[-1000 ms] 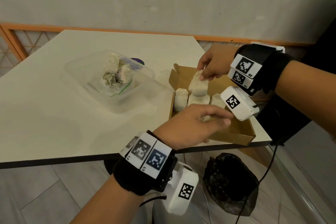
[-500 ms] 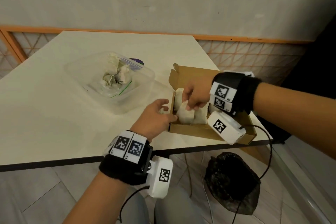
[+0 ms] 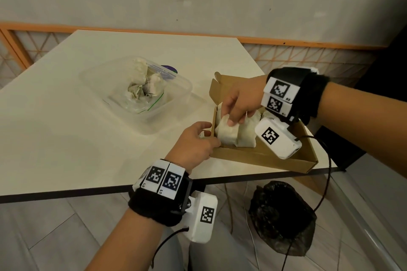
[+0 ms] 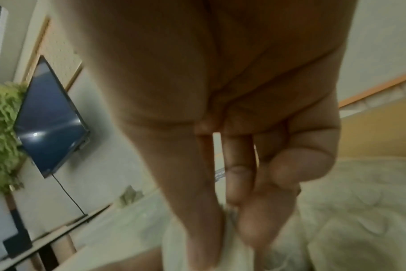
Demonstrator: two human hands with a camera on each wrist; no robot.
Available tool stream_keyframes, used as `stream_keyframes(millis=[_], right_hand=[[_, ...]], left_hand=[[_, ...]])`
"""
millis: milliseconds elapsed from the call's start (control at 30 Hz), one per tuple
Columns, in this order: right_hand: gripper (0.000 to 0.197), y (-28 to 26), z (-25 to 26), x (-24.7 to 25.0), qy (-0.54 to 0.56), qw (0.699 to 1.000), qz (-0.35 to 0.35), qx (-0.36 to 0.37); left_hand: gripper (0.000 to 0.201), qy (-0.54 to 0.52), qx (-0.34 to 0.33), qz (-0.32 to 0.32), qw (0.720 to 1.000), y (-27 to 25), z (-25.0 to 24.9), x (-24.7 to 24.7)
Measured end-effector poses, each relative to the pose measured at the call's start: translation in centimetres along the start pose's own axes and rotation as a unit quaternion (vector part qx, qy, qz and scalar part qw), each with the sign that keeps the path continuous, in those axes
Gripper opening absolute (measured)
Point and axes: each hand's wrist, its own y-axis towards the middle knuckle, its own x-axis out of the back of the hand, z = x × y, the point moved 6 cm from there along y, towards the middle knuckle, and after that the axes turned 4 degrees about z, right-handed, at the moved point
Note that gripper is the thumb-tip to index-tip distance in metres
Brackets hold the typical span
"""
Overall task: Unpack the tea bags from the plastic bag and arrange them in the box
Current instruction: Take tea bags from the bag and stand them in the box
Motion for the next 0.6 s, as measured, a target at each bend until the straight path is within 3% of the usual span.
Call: stream_keyframes(millis=[133,267,600], right_hand=[[0.014,0.1,-0.1,-0.9,-0.009,0.999,0.048,-0.014],[0.018,1.8,-1.2,-1.6,0.067,0.997,-0.002,-0.035],[0.015,2.1,-1.4,-1.2,0.07,0.991,-0.115,-0.019]], left_hand=[[0.046,-0.067,0.033,-0.007,0.997,0.0,0.5,-0.1],[0.039,-0.113,0.065,-0.018,0.991,-0.1,1.0,-0.2],[0.039,-0.175,0.089,-0.019,0.98,-0.3,1.5,-0.2]])
